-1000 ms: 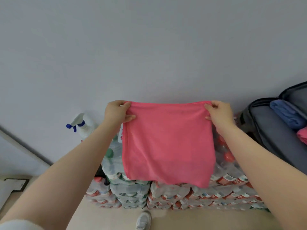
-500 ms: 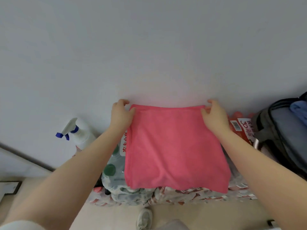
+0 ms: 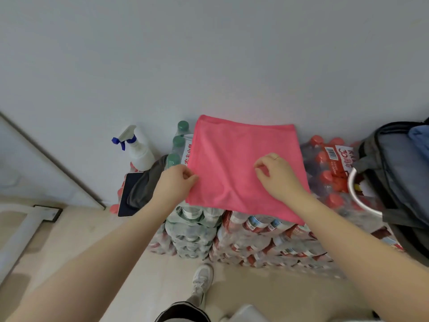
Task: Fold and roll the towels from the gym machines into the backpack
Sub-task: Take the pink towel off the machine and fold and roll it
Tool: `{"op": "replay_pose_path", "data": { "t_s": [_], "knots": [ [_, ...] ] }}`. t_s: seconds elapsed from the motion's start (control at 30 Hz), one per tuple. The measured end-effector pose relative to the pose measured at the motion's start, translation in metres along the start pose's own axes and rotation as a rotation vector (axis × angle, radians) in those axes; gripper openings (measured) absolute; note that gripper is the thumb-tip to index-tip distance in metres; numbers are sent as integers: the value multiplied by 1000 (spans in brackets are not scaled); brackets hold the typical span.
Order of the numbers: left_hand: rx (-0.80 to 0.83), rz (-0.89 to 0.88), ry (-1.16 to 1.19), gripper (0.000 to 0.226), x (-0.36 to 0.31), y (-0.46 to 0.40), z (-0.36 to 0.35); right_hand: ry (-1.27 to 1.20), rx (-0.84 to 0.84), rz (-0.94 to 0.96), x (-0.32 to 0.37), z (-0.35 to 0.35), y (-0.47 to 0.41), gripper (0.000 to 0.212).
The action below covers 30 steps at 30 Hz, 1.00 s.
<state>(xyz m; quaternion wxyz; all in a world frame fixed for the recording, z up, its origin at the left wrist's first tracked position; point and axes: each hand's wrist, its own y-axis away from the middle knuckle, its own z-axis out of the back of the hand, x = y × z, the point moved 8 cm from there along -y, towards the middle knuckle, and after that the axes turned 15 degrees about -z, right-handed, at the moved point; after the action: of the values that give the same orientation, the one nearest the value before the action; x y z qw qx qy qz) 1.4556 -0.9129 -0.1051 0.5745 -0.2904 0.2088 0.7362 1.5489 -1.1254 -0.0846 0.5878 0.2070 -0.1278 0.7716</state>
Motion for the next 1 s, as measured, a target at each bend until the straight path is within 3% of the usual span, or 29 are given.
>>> {"op": "replay_pose_path", "data": {
  "t_s": [0.2, 0.5, 0.77, 0.9, 1.0],
  "knots": [
    [-76, 100, -87, 28, 1, 23, -7, 43, 50, -77, -21, -7, 29, 20],
    [41, 84, -324, 29, -11, 3, -7, 84, 82, -90, -22, -8, 39, 28],
    [-105, 62, 0, 16, 11, 11, 14, 61, 104, -87, -24, -6, 37, 26],
    [-94, 91, -42, 15, 17, 13, 11, 67, 99, -78, -23, -6, 35, 26],
    [-197, 120, -14, 17, 20, 24, 7, -19, 65, -70, -26, 1, 39, 23]
  ]
}}
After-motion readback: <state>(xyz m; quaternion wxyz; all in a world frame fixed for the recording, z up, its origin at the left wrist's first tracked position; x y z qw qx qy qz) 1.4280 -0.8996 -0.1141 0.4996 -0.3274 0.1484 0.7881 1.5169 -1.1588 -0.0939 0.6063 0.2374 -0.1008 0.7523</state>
